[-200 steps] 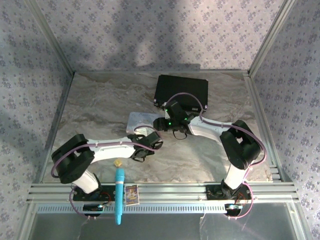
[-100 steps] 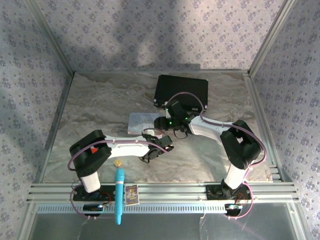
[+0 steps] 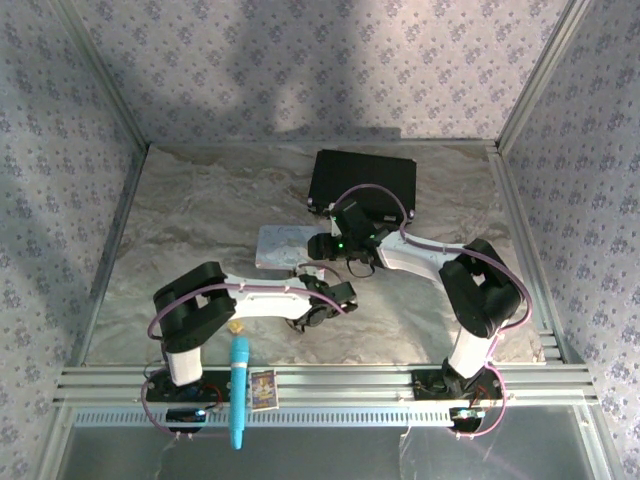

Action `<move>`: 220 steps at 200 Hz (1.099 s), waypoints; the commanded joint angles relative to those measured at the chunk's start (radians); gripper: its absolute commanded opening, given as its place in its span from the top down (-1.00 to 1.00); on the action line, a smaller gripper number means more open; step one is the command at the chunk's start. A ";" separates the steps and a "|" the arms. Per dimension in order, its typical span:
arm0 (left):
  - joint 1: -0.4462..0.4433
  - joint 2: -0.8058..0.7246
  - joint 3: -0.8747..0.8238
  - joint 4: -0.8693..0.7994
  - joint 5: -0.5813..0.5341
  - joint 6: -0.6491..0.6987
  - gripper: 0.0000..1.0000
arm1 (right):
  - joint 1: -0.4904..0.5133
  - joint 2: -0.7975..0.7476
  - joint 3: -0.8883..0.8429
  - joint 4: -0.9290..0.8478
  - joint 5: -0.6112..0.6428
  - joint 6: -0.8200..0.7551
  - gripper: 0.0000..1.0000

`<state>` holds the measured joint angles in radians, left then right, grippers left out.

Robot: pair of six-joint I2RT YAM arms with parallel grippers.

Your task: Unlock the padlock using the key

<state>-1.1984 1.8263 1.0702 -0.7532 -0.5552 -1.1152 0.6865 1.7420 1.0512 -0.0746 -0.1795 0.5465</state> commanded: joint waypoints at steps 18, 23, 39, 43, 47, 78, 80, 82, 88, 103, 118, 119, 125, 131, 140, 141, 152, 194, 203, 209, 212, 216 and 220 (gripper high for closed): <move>-0.022 0.052 0.062 -0.101 -0.017 -0.012 0.43 | -0.012 0.071 -0.030 -0.148 0.063 -0.002 -0.13; -0.024 0.056 0.067 -0.111 -0.017 -0.015 0.45 | -0.012 0.071 -0.031 -0.149 0.062 -0.002 -0.13; -0.024 0.066 0.076 -0.149 -0.046 -0.025 0.49 | -0.011 0.068 -0.034 -0.148 0.064 0.000 -0.13; -0.024 0.068 0.076 -0.160 -0.051 -0.029 0.50 | -0.011 0.067 -0.034 -0.148 0.064 0.000 -0.13; -0.024 0.069 0.076 -0.173 -0.057 -0.033 0.51 | -0.011 0.066 -0.034 -0.148 0.064 0.000 -0.13; -0.011 0.083 0.071 -0.272 -0.111 -0.048 0.60 | -0.011 0.062 -0.036 -0.150 0.063 0.000 -0.13; -0.010 0.085 0.070 -0.275 -0.114 -0.049 0.60 | -0.012 0.063 -0.037 -0.149 0.063 0.000 -0.13; -0.010 0.086 0.070 -0.281 -0.117 -0.049 0.60 | -0.011 0.063 -0.037 -0.148 0.062 0.000 -0.12; -0.009 0.092 0.070 -0.286 -0.120 -0.041 0.60 | -0.012 0.062 -0.036 -0.148 0.061 0.000 -0.13; -0.011 0.107 0.076 -0.296 -0.117 -0.035 0.58 | -0.012 0.062 -0.035 -0.146 0.060 0.001 -0.12; -0.022 0.126 0.088 -0.299 -0.115 -0.034 0.52 | -0.013 0.063 -0.034 -0.147 0.060 0.000 -0.12; -0.023 0.127 0.089 -0.300 -0.115 -0.034 0.51 | -0.013 0.063 -0.034 -0.147 0.060 0.000 -0.12; -0.028 0.134 0.096 -0.302 -0.117 -0.037 0.48 | -0.013 0.064 -0.034 -0.146 0.060 0.002 -0.12; -0.035 0.136 0.102 -0.298 -0.120 -0.039 0.44 | -0.014 0.062 -0.034 -0.147 0.060 0.002 -0.12; -0.046 0.135 0.108 -0.288 -0.124 -0.035 0.38 | -0.014 0.062 -0.034 -0.146 0.060 0.001 -0.12; -0.047 0.134 0.110 -0.287 -0.123 -0.034 0.38 | -0.015 0.061 -0.034 -0.147 0.060 0.001 -0.12; -0.060 0.129 0.123 -0.278 -0.124 -0.027 0.34 | -0.016 0.060 -0.034 -0.148 0.060 0.001 -0.12; -0.070 0.101 0.132 -0.256 -0.103 -0.019 0.23 | -0.018 0.059 -0.030 -0.151 0.058 0.001 -0.12; -0.071 0.077 0.118 -0.242 -0.101 -0.019 0.17 | -0.019 0.056 -0.027 -0.152 0.060 0.000 -0.13; -0.072 0.055 0.105 -0.232 -0.100 -0.017 0.10 | -0.020 0.054 -0.023 -0.153 0.060 -0.005 -0.13; -0.071 0.044 0.098 -0.227 -0.100 -0.016 0.07 | -0.021 0.052 -0.021 -0.153 0.060 -0.007 -0.13; -0.070 0.026 0.090 -0.220 -0.101 -0.015 -0.01 | -0.022 0.050 -0.017 -0.154 0.059 -0.010 -0.14; -0.071 0.005 0.080 -0.211 -0.101 -0.014 -0.10 | -0.023 0.047 -0.013 -0.156 0.057 -0.016 -0.14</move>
<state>-1.2655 1.9324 1.1854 -0.9535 -0.6430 -1.1172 0.6807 1.7420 1.0519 -0.0757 -0.1879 0.5465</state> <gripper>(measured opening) 0.466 0.565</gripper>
